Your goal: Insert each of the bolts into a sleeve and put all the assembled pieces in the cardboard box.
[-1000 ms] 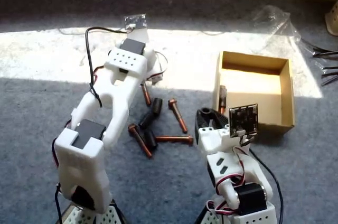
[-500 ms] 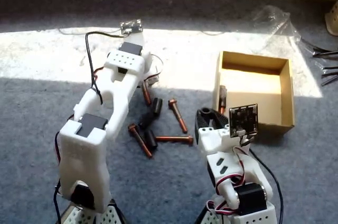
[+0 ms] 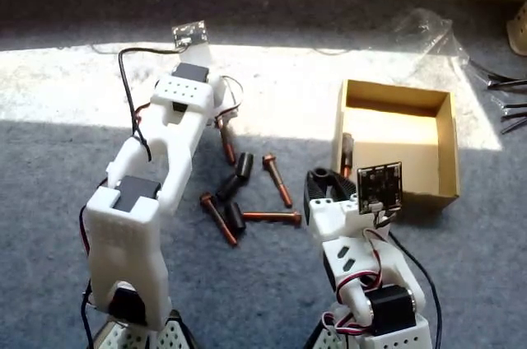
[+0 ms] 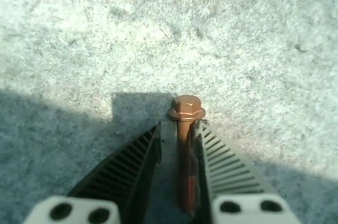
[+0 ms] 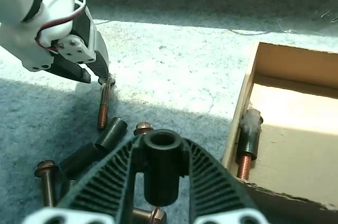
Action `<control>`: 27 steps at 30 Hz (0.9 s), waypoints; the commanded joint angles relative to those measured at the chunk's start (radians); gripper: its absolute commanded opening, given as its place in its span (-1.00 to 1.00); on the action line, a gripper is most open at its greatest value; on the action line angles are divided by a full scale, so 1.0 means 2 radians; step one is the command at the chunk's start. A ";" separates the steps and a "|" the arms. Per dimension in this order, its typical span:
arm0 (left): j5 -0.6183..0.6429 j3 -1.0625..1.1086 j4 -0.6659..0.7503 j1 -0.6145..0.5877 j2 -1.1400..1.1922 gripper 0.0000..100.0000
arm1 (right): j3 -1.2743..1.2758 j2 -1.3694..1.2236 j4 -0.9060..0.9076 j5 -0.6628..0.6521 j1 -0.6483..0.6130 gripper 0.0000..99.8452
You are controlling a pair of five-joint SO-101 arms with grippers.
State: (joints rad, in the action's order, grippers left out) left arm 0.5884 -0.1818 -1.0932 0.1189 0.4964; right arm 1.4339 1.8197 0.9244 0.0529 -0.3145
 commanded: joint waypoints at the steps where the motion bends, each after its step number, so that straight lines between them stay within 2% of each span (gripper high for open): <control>1: 0.004 -0.016 0.007 -0.002 -0.004 -0.77 | -0.006 0.008 -0.018 0.002 0.005 -0.99; 25: 0.005 -0.022 0.019 0.008 0.031 -0.78 | -0.006 0.008 -0.018 0.002 0.005 -0.99; 27: 0.005 -0.022 0.018 0.008 0.030 -0.83 | -0.006 0.008 -0.018 0.002 0.005 -0.99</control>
State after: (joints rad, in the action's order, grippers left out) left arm 0.5884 -0.1849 -1.0671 0.1204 0.5700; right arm 1.4339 1.8197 0.9244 0.0529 -0.3145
